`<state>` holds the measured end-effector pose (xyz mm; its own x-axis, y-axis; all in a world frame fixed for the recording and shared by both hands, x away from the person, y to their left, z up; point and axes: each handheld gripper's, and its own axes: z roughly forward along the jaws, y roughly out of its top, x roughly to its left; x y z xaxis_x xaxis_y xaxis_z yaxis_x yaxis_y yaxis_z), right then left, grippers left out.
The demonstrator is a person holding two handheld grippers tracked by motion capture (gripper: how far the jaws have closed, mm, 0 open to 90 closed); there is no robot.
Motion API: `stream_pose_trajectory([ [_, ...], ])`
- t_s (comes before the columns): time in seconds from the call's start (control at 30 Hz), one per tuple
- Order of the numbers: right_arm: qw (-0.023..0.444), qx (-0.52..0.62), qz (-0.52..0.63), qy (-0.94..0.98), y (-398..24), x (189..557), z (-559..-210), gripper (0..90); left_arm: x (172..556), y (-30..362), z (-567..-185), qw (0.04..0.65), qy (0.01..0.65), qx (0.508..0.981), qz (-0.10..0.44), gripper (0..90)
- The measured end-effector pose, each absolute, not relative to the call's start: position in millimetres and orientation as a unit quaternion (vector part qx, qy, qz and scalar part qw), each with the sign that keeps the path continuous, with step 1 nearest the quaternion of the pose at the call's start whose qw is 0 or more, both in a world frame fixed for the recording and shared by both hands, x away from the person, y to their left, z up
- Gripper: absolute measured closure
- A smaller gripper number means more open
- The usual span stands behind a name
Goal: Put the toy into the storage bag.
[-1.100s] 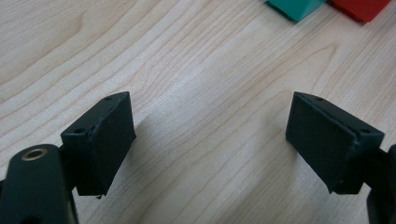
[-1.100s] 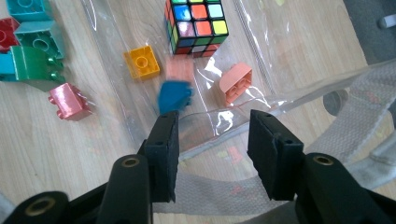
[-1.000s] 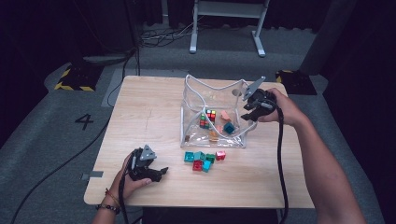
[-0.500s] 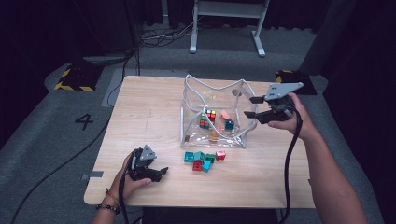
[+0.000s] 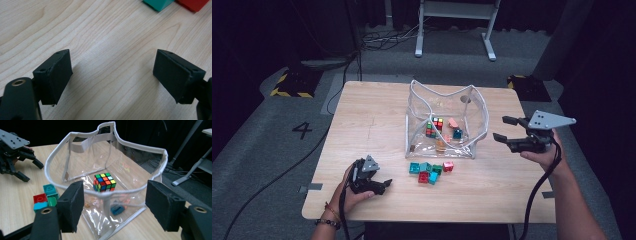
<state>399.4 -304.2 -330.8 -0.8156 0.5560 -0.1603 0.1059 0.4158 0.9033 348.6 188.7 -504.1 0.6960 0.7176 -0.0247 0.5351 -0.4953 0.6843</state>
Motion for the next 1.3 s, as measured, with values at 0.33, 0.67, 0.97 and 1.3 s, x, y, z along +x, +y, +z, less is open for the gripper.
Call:
stream_pose_trajectory([
  [0.33, 0.176, 0.208, 0.512, 0.814, -316.3, 366.6, -383.3, 33.3, 348.5, 188.7, -504.1, 0.343, 0.367, 0.854, 0.133, 15.7],
  [0.67, 0.124, 0.186, 0.477, 0.850, -279.5, 370.3, -442.2, 36.9, 348.5, 188.6, -504.2, 0.343, 0.367, 0.854, 0.134, 15.7],
  [0.97, 0.094, 0.166, 0.445, 0.875, -231.2, 386.2, -477.7, 37.0, 348.6, 188.6, -504.3, 0.344, 0.367, 0.854, 0.134, 15.7],
  [1.3, 0.094, 0.175, 0.428, 0.882, -199.0, 397.9, -493.7, 35.0, 348.6, 188.6, -504.3, 0.344, 0.367, 0.854, 0.134, 15.7],
])
